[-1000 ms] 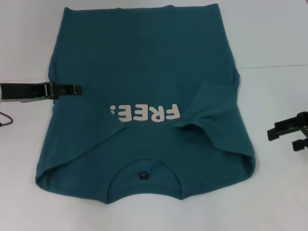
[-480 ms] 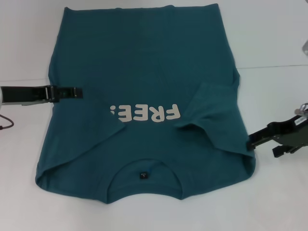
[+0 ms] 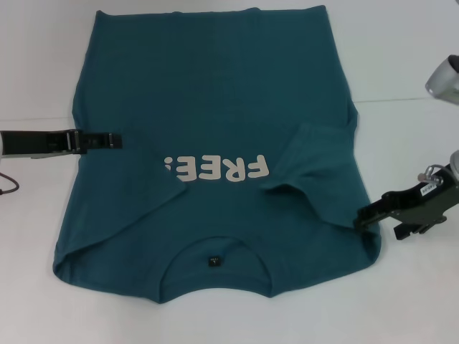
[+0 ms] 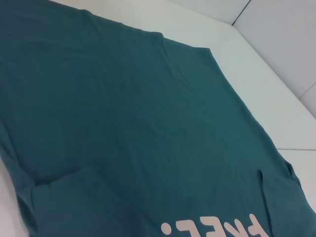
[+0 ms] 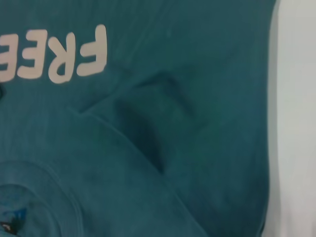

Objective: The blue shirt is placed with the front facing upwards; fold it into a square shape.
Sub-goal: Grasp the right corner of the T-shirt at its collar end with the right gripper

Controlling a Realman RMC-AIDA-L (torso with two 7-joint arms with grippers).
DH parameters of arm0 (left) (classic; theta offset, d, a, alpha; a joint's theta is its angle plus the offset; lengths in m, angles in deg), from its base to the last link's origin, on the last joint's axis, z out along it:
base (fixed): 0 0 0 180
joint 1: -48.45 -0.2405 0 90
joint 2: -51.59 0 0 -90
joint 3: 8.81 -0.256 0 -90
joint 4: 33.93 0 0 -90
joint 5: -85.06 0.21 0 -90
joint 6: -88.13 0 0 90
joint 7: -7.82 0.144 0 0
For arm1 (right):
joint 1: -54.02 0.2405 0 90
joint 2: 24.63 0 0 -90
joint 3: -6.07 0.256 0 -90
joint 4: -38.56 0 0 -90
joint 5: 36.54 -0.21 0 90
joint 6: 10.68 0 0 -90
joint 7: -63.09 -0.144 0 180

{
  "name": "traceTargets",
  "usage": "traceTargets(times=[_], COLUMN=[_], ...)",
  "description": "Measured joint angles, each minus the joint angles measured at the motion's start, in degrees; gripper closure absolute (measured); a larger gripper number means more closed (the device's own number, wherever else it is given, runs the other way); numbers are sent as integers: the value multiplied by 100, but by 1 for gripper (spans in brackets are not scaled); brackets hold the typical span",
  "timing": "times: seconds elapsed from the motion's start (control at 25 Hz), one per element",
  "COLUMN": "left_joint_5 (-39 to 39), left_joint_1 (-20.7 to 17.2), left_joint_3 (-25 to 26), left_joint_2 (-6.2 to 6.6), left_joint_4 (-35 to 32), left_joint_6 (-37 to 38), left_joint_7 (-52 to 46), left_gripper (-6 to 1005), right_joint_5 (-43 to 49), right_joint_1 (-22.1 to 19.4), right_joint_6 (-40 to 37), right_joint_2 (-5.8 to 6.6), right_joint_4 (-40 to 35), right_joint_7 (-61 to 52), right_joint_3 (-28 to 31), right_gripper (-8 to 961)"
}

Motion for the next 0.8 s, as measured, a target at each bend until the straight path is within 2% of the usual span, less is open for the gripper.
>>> traceTargets(times=[0.44, 0.8], left_joint_5=[1, 0], left_joint_1=[-26, -43], left_joint_3=[0, -18], left_joint_2=[-25, -47], left_joint_4=[10, 9], left_joint_6=[4, -18], left_joint_7=[7, 51], left_gripper=[109, 109], right_joint_5=[0, 0], right_joint_1=[-20, 7], right_joint_6=[300, 376], right_joint_2=[-87, -113], right_joint_4=[71, 127], right_joint_7=[-40, -130], right_joint_3=[-69, -71], right_gripper=[51, 54])
